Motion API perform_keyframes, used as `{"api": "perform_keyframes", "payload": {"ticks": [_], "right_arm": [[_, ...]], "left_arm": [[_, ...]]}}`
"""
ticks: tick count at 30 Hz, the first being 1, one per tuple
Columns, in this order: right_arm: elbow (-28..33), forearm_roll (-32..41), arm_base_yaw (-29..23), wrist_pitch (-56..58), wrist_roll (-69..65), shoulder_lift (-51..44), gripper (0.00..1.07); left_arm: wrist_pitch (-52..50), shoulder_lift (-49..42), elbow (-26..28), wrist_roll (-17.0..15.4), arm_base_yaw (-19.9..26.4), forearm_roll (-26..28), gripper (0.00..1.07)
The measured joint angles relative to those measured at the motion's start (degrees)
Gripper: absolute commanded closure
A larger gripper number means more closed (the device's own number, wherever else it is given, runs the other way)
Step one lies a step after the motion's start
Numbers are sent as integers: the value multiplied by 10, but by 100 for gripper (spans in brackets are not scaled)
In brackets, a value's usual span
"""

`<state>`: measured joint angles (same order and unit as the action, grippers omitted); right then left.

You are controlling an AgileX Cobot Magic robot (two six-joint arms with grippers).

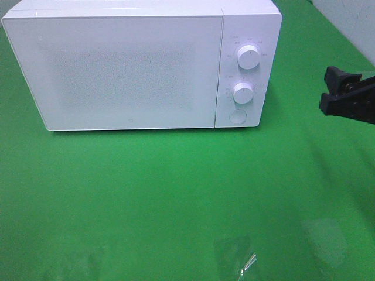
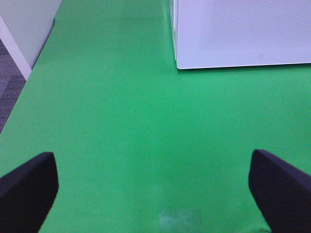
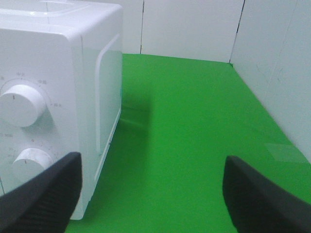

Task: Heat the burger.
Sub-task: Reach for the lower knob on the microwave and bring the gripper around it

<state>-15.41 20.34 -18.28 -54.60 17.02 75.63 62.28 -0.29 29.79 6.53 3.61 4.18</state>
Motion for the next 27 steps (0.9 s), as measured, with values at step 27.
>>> {"api": "perform_keyframes", "payload": {"ticks": [27], "right_arm": [[-43, 267, -304, -146, 41, 180, 31]], "left_arm": [[0, 0, 0, 0, 0, 0, 6]]}}
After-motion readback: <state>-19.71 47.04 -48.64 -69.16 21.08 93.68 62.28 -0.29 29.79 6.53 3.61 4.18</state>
